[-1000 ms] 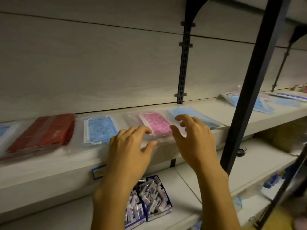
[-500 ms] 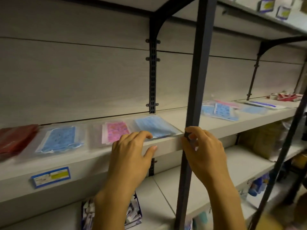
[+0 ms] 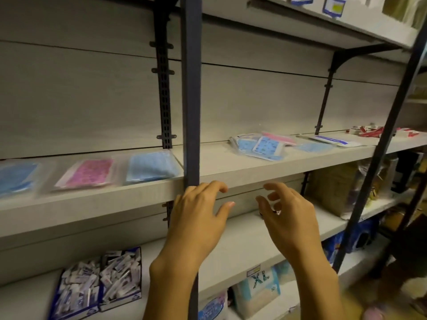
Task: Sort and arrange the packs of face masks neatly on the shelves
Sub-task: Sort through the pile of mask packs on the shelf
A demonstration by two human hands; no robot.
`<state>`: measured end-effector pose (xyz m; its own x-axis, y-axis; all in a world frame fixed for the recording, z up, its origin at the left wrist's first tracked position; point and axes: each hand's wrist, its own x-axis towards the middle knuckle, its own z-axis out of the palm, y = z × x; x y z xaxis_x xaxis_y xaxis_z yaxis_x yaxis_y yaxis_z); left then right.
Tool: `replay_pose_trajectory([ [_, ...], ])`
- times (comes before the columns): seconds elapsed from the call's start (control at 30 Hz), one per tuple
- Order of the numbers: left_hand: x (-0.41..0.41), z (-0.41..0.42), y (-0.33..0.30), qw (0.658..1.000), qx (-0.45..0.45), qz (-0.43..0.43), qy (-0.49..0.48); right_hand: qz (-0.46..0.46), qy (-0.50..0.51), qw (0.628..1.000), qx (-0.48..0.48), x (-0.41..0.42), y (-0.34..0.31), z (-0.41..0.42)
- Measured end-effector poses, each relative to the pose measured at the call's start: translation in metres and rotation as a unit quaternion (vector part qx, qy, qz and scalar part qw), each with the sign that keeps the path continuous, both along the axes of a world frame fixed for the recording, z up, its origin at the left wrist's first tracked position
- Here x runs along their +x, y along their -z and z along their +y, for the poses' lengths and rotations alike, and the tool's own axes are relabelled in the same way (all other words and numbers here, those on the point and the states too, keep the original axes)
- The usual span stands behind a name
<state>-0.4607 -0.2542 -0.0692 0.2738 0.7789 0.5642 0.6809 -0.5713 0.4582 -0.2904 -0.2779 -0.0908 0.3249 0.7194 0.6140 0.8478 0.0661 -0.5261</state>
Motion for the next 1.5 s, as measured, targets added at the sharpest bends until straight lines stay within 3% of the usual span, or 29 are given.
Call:
replay_pose_trajectory([
  [0.33,0.099,0.035,0.004,0.999,-0.001,0.04,0.024,0.046,0.027,0.999,-0.004,0.098,0.021,0.016],
  [0.67,0.21,0.123,-0.003,0.999,-0.001,0.015,0.029,0.037,0.036,0.999,-0.005,0.207,0.004,0.091],
  [1.17,0.292,0.235,-0.003,0.994,0.008,0.013,-0.107,0.042,-0.036,0.998,0.003,0.304,-0.002,0.209],
  [1.5,0.321,0.29,-0.025,0.963,-0.023,0.07,-0.258,-0.002,-0.138,0.99,-0.007,0.396,-0.031,0.287],
])
